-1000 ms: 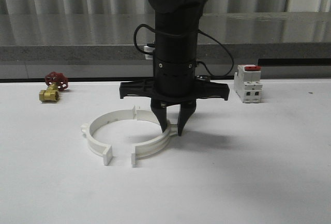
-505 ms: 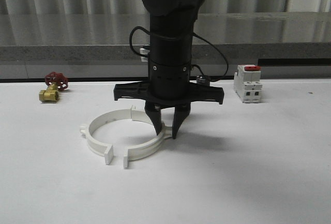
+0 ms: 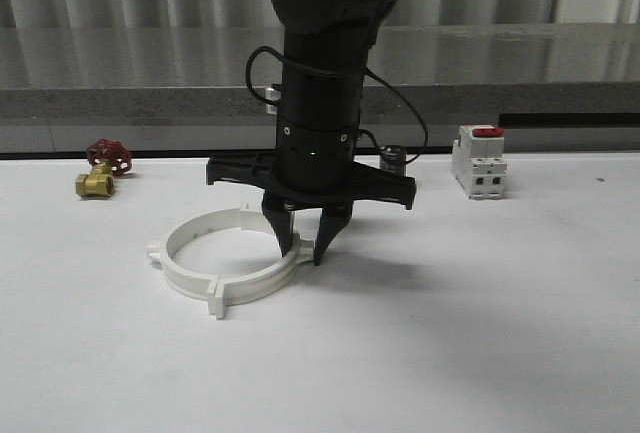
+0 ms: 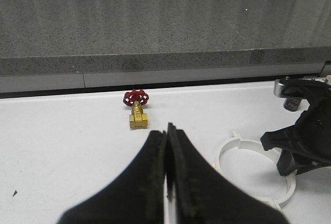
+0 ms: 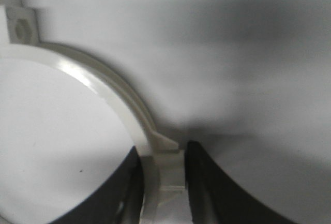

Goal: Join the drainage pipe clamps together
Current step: 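Press the second half's ends against the first half's ends, then open the right gripper and raise it off the joined ring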

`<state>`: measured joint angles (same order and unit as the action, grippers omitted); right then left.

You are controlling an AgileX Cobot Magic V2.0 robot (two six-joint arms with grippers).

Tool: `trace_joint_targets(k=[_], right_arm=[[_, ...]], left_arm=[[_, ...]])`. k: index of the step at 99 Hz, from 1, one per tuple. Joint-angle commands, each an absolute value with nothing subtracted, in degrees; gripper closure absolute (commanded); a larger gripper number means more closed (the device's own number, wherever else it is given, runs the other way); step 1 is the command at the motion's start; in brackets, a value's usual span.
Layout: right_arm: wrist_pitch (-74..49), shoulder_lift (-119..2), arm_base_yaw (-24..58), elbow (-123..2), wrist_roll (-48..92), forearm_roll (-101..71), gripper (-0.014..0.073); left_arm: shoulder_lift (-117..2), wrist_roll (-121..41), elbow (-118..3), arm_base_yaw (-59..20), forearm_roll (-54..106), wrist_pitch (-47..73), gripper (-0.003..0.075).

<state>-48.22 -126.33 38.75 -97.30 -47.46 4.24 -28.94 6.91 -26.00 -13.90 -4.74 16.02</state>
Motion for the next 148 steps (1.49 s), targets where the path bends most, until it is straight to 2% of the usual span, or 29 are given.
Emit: trace_joint_targets(k=[1,27,36,63,79,123,148], right_arm=[[-46.5,-123.5,38.8,-98.8,-47.5,4.2,0.0327],[-46.5,-123.5,38.8,-98.8,-47.5,4.2,0.0181],[-46.5,-123.3,38.8,-98.8,-47.4,4.7,0.0155],[-53.9,-123.1,38.8,-102.0,-47.2,10.2,0.0155],[-56.7,-121.8,38.8,-106.1,-42.2,10.5,0.0155],[-56.4,-109.1,38.4,-109.1,-33.6,12.6,0.0155],[-63.7,-102.0,35.7,-109.0,-32.8,21.9,0.0156]], left_arm=[[-29.1,7.0,-27.4,-13.8,-4.8,11.7,0.0741],[-29.1,7.0,-27.4,-13.8,-4.8,11.7,0.0741],[-29.1,7.0,-27.4,-13.8,-4.8,11.7,0.0741],[-29.1,7.0,-27.4,-13.8,-4.8,11.7,0.0741],[-29.1,7.0,-27.4,-13.8,-4.8,11.7,0.0741],[-29.1,7.0,-27.4,-13.8,-4.8,11.7,0.0741],[-29.1,7.0,-27.4,-13.8,-4.8,11.8,0.0741]])
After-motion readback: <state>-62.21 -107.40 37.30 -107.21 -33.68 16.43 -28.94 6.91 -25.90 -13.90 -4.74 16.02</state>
